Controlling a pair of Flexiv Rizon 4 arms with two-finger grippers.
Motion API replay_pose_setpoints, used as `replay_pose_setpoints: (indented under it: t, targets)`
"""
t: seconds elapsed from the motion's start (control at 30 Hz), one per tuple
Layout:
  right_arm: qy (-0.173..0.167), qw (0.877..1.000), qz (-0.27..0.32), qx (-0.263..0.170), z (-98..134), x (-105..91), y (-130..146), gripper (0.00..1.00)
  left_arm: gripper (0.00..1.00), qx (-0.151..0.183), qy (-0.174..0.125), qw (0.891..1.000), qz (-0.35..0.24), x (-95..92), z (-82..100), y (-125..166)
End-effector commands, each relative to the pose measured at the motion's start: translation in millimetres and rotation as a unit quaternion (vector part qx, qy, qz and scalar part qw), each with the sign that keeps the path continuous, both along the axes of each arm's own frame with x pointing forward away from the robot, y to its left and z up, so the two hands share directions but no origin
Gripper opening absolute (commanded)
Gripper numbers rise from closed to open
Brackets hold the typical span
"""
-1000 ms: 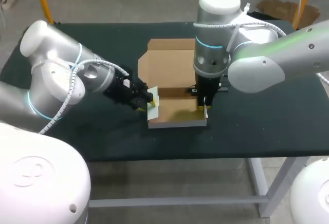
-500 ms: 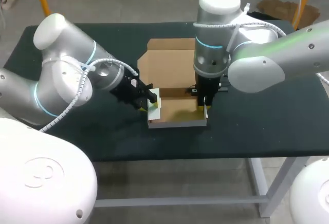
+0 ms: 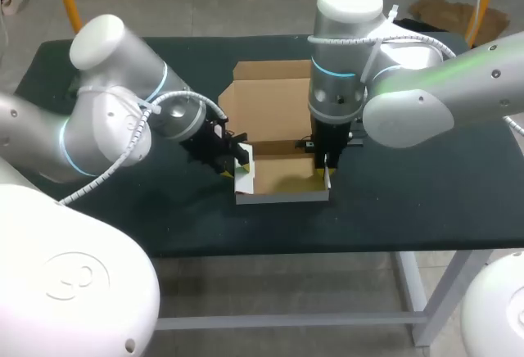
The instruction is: Assemble the packaging by folding the flat box into shape, placing the metal phone stand inside, and closing the box properly
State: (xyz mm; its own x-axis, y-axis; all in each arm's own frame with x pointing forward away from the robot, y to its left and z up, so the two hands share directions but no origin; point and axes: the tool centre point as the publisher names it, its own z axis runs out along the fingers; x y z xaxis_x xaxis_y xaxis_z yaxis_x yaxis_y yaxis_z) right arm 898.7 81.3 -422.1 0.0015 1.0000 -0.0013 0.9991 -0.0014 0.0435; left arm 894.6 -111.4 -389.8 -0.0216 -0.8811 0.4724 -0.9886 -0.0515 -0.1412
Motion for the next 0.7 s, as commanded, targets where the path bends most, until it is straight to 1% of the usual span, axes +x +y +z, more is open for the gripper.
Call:
replay_pose_setpoints:
  t: [0.03,0.1,0.23,0.4,0.53,0.63,0.7]
  targets:
    - [0.001,1.0,0.0,-0.001,0.4,0.3,0.9,0.0,0.4,0.082,0.002,0.996,0.02,4.7,-5.3,-4.1]
    - [0.001,1.0,0.0,-0.001,0.4,0.3,0.9,0.0,0.39,0.088,0.002,0.996,0.023,5.3,-6.2,-3.3]
    - [0.001,1.0,0.0,-0.001,0.4,0.3,0.9,0.0,0.34,0.11,0.0,0.993,0.035,7.8,-7.7,-1.5]
    - [0.001,1.0,0.0,-0.001,0.4,0.3,0.9,0.0,0.32,0.137,0.006,0.99,0.044,10.8,-11.4,-0.1]
    - [0.001,1.0,0.0,-0.001,0.4,0.3,0.9,0.0,0.26,0.154,0.008,0.987,0.051,12.4,-14.1,0.8]
    - [0.001,1.0,0.0,-0.001,0.4,0.3,0.9,0.0,0.18,0.169,0.007,0.984,0.057,13.5,-15.2,1.0]
    - [0.001,1.0,0.0,-0.001,0.4,0.3,0.9,0.0,0.18,0.175,0.008,0.983,0.058,14.1,-16.0,1.2]
